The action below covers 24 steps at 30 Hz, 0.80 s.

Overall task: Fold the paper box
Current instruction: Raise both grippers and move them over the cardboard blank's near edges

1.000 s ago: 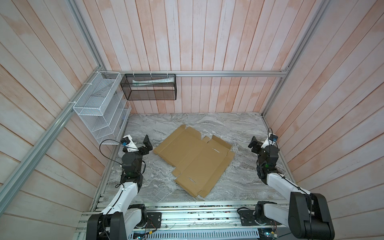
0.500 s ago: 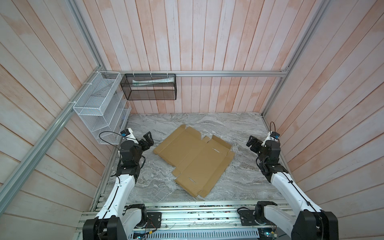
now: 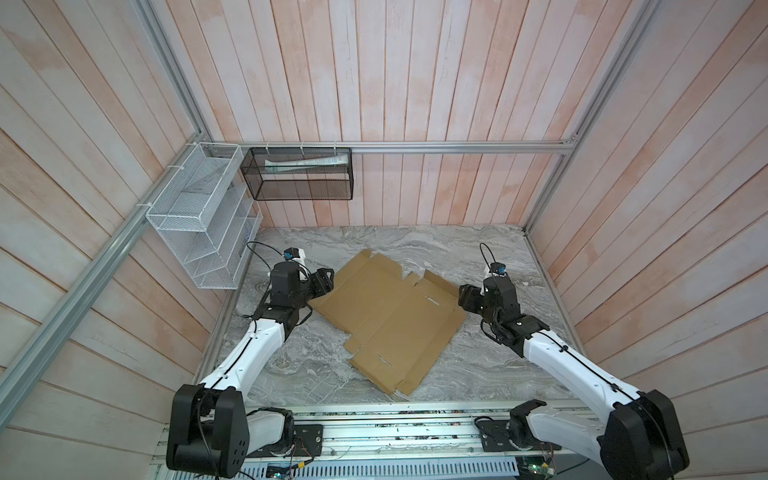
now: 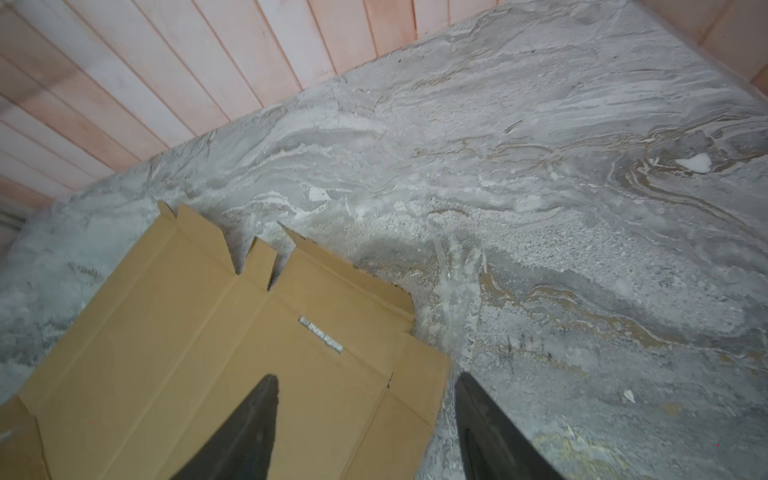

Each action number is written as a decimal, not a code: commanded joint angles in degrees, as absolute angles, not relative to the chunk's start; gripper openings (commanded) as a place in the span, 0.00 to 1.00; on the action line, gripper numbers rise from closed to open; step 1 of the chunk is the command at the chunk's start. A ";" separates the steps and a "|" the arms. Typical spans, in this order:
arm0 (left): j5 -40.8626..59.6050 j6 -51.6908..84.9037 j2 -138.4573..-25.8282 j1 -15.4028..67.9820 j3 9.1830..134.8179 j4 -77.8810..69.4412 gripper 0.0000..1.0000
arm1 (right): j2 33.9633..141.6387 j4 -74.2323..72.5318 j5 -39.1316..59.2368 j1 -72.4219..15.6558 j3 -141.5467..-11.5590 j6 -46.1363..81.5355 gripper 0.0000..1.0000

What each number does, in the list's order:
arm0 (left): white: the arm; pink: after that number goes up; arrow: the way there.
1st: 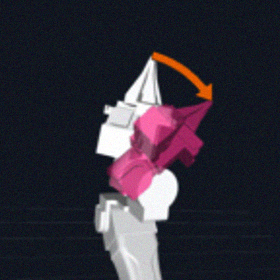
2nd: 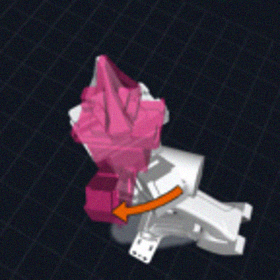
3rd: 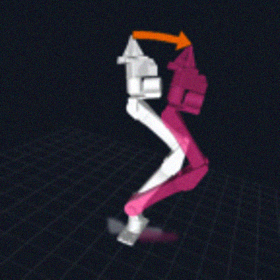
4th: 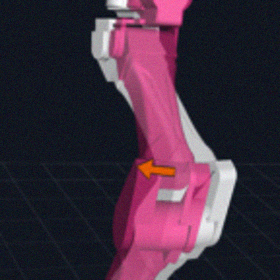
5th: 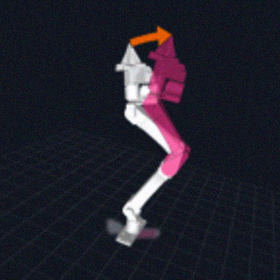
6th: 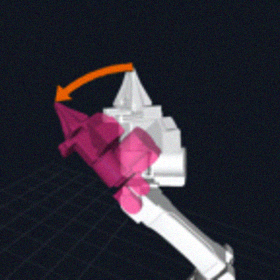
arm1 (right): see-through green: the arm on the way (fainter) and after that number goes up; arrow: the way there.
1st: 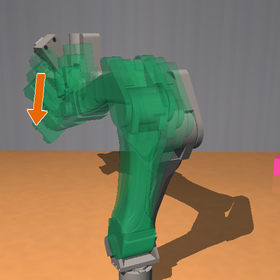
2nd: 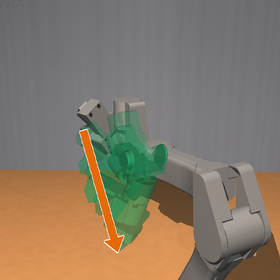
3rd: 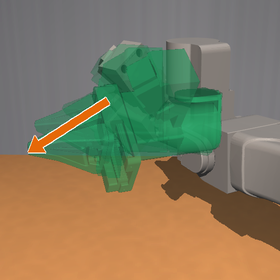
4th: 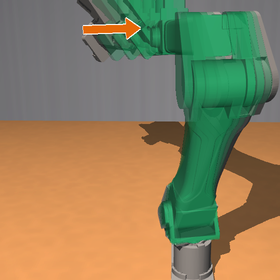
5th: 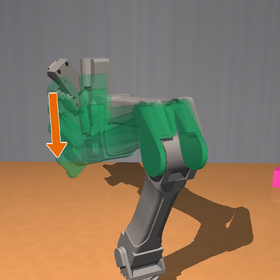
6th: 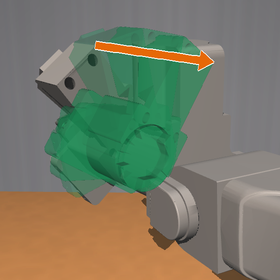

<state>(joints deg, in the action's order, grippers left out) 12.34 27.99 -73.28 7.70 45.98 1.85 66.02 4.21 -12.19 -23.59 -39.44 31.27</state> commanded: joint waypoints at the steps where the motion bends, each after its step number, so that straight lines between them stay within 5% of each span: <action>1: 13.93 26.49 -75.66 8.67 47.05 4.57 0.58 | 67.09 8.86 -13.43 -25.41 -41.07 35.04 0.56; 5: 14.27 26.28 -77.88 9.31 46.82 4.83 0.36 | 67.97 7.97 -12.33 -27.84 -40.05 37.63 0.41; 12: 14.49 25.86 -81.37 10.91 47.33 4.88 0.14 | 71.37 6.62 -9.81 -32.26 -38.71 41.01 0.21; 18: 13.96 26.15 -84.17 11.82 46.76 5.65 0.00 | 75.48 5.31 -7.07 -34.14 -38.69 42.79 0.11; 24: 13.08 26.89 -86.01 11.86 45.05 6.84 0.00 | 80.47 4.92 -3.18 -34.88 -40.54 43.49 0.05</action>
